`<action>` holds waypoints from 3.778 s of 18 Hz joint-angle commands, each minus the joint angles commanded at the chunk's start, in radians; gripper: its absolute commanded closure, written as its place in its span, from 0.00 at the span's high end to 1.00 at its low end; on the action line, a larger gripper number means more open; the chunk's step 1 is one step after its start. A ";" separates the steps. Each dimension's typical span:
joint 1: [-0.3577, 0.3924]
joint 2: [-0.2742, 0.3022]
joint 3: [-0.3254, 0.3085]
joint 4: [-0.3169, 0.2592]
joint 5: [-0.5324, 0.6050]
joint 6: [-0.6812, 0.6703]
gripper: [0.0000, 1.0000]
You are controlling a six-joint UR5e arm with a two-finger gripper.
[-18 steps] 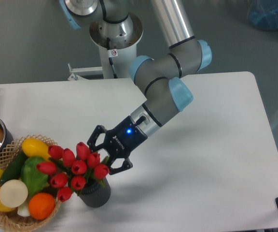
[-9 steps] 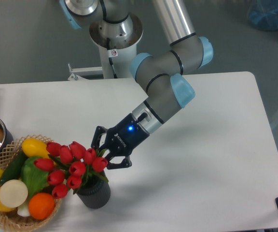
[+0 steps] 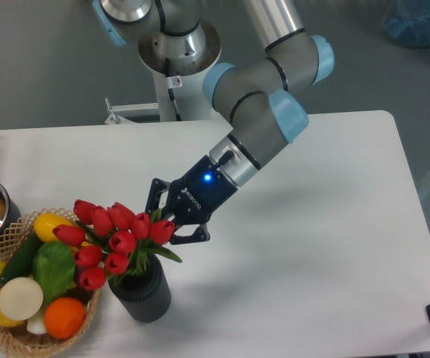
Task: Pick up the flowers from the vase
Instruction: 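Lift the tulip bunch up out of the black vase, then carry the held tulips up and away from the vase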
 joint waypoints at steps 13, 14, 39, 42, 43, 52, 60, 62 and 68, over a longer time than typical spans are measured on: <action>0.005 0.028 0.023 0.000 -0.086 -0.037 0.00; 0.005 0.028 0.031 0.000 -0.087 -0.041 0.00; 0.116 0.075 0.109 -0.003 -0.305 -0.187 0.00; 0.147 0.083 0.149 -0.003 -0.287 -0.183 0.00; 0.155 0.084 0.166 -0.002 -0.260 -0.177 0.00; 0.210 0.123 0.178 -0.011 0.050 -0.064 0.00; 0.270 0.169 0.138 -0.046 0.228 -0.110 0.00; 0.262 0.179 0.138 -0.046 0.360 -0.107 0.00; 0.125 0.151 0.178 -0.052 0.757 -0.094 0.00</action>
